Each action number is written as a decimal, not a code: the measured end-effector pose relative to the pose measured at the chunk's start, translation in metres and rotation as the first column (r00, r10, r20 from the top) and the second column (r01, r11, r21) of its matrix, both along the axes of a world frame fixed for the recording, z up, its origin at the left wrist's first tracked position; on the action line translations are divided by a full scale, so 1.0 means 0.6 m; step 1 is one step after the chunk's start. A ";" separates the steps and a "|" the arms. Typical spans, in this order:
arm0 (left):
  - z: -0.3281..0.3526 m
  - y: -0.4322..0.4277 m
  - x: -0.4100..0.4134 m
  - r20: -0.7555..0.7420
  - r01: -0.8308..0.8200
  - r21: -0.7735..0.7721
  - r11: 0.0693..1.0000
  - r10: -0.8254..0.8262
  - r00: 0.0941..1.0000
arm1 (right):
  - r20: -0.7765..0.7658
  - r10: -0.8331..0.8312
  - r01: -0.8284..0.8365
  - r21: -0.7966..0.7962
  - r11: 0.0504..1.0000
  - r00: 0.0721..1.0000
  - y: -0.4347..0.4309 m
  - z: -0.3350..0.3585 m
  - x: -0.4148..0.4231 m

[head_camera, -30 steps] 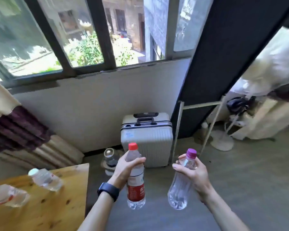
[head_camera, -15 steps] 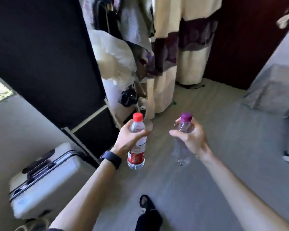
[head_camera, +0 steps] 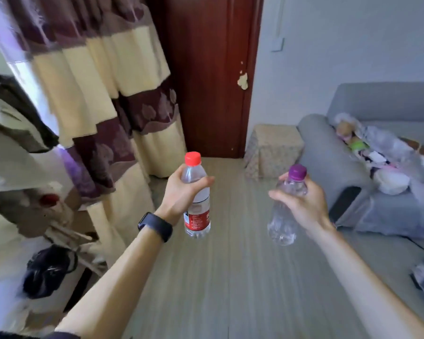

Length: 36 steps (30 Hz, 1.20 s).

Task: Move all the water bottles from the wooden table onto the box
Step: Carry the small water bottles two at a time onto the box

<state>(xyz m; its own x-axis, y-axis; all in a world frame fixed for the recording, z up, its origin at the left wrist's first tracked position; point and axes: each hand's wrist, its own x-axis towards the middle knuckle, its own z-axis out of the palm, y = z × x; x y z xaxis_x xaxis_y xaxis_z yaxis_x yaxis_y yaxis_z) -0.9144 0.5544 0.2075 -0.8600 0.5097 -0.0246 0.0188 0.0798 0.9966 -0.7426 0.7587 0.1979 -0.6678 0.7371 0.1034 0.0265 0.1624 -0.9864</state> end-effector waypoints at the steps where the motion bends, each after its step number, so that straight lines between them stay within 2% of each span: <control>1: 0.011 0.043 -0.022 -0.017 0.030 0.003 1.000 -0.030 0.999 | -0.013 -0.042 0.043 0.014 0.999 0.999 0.037 0.012 -0.008; 6: 0.044 0.250 -0.119 -0.058 0.155 0.024 0.988 -0.153 0.986 | -0.078 -0.131 0.135 0.046 0.990 0.988 0.222 0.040 -0.073; 14: 0.071 0.518 -0.260 -0.036 0.127 0.009 0.992 -0.127 0.991 | -0.143 -0.131 0.134 0.012 0.991 0.981 0.503 0.071 -0.217; 20: 0.095 0.681 -0.357 -0.088 0.099 0.046 0.994 -0.095 0.992 | -0.139 -0.135 0.141 0.037 0.989 0.981 0.675 0.096 -0.322; 25: 0.054 0.793 -0.449 -0.023 0.094 0.064 0.993 -0.093 0.995 | -0.118 -0.111 0.117 0.040 0.992 0.987 0.792 0.070 -0.415; 30: -0.022 0.899 -0.541 -0.022 0.130 0.005 0.992 -0.130 0.991 | -0.040 -0.115 0.116 0.016 0.993 0.993 0.888 0.016 -0.505; 36: -0.114 1.022 -0.662 0.147 0.191 -0.076 0.979 -0.179 0.973 | 0.113 -0.181 0.186 -0.034 0.982 0.977 0.997 -0.061 -0.584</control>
